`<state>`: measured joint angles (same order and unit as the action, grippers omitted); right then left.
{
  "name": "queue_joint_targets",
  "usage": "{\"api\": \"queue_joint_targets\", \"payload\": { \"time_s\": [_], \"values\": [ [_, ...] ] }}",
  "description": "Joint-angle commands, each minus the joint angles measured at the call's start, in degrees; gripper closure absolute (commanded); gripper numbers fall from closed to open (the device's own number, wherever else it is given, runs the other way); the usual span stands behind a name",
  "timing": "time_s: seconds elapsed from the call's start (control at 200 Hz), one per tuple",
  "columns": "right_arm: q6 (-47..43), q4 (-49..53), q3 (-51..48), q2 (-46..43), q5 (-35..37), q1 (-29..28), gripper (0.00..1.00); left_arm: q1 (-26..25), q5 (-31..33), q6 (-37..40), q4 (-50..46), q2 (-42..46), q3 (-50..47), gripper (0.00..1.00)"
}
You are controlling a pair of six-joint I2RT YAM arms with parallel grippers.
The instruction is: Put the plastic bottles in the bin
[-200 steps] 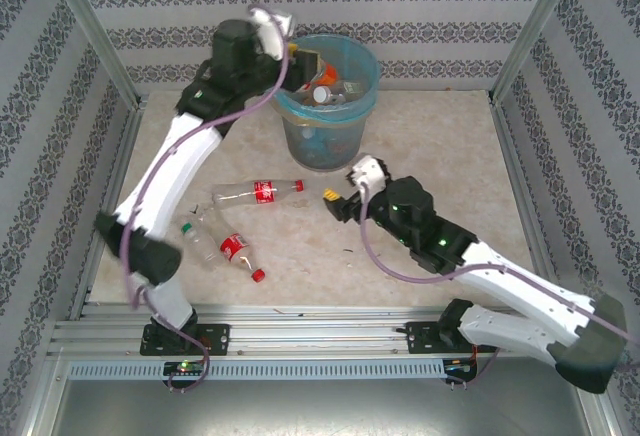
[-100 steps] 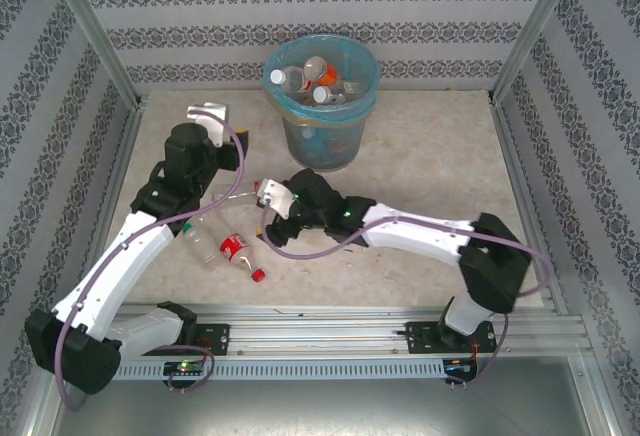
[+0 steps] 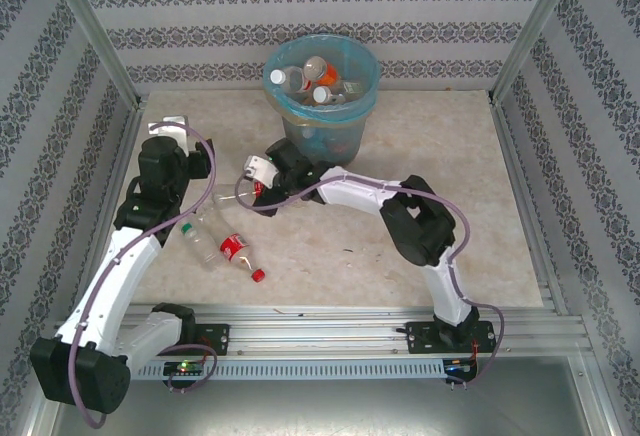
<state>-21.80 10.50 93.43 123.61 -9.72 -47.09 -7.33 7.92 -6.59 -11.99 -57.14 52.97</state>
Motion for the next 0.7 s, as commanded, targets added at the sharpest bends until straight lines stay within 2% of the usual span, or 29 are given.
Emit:
{"api": "queue_joint_targets", "payload": {
  "time_s": [0.0,0.22,0.52,0.694],
  "values": [
    [-2.8,10.0,7.0,4.0,-2.8,-0.1,0.04,1.5,-3.7,-1.9,0.9,0.3,-0.2,0.32],
    [-2.5,14.0,8.5,6.6,-4.7,-0.5,0.11,2.1,-4.2,-1.8,1.5,1.9,-1.0,0.32],
    [-2.5,16.7,8.5,7.6,-1.3,-0.5,0.22,2.3,-5.9,-2.3,1.7,2.1,-1.3,0.33],
    [-2.2,17.5,7.9,6.7,0.2,-0.6,0.36,2.3,-6.0,-2.5,1.8,2.6,-1.4,0.33]
  ]
}}
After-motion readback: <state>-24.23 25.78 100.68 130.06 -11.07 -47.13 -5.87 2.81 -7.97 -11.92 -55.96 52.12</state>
